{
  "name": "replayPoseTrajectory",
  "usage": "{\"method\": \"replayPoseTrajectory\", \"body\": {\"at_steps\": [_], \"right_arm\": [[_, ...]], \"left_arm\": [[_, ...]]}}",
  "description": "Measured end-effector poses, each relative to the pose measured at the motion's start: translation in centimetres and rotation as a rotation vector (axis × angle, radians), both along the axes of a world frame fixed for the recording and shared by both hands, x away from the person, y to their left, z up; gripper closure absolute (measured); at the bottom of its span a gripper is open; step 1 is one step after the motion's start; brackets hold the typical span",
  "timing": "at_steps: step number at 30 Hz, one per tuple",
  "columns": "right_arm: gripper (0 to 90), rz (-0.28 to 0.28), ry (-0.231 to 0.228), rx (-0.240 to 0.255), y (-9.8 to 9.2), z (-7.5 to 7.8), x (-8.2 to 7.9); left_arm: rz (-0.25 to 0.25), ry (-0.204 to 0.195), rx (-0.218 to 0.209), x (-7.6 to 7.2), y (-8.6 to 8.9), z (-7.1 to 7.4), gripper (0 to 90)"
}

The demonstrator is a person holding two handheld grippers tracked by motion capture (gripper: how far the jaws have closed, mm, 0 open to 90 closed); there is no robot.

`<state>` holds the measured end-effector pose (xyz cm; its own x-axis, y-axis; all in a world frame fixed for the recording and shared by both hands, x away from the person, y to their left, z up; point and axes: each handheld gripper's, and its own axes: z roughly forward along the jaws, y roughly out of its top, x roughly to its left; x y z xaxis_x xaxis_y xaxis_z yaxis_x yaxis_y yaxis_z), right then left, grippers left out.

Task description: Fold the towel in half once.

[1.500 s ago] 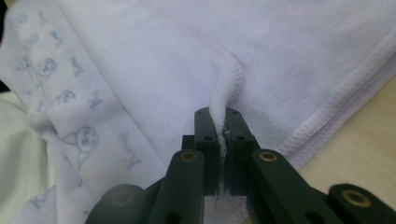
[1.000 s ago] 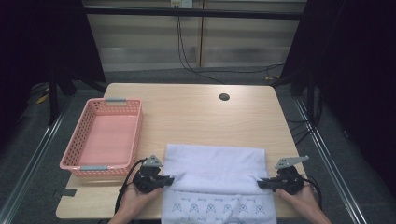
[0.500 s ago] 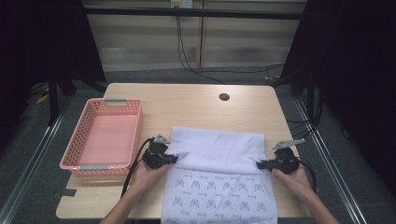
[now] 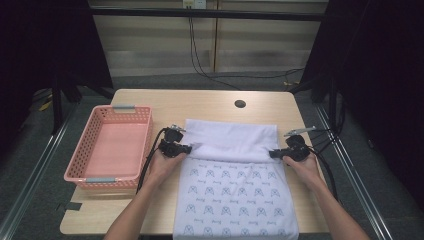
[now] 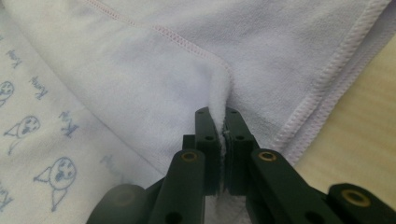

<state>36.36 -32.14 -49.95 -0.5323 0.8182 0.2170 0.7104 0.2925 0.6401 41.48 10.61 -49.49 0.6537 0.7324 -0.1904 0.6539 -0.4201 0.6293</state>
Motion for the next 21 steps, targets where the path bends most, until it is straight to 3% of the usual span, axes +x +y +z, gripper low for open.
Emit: {"method": "replayPoseTrajectory", "body": {"at_steps": [3,6,8,9,13,17,20,21], "right_arm": [[87.6,-0.025,-0.005,-0.009,0.2,0.0,1.7],[87.6,-0.037,-0.012,-0.022,0.5,0.0,2.5],[87.6,-0.044,-0.006,-0.02,0.6,0.0,3.4],[87.7,-0.055,-0.004,-0.017,0.7,0.0,4.3],[87.7,-0.066,-0.005,-0.024,1.1,0.0,5.4],[87.7,-0.087,-0.012,-0.089,2.0,0.3,7.0],[87.6,-0.098,-0.017,-0.098,2.1,0.3,7.5],[87.6,-0.116,-0.039,-0.094,2.3,0.1,7.7]], "left_arm": [[-0.003,-0.001,0.037,1.3,-0.3,0.2,87.4],[0.031,0.021,0.024,2.7,-0.1,0.2,87.4],[0.026,0.003,0.054,3.3,-0.3,0.3,87.4],[0.024,0.0,0.05,3.6,-0.2,0.3,87.4],[0.052,0.009,0.031,5.0,0.2,0.1,87.4],[0.088,-0.001,0.013,6.5,0.3,-0.1,87.4],[0.098,-0.009,0.019,6.7,0.2,-0.1,87.4],[0.098,-0.016,0.023,6.7,0.2,-0.1,87.4]]}}
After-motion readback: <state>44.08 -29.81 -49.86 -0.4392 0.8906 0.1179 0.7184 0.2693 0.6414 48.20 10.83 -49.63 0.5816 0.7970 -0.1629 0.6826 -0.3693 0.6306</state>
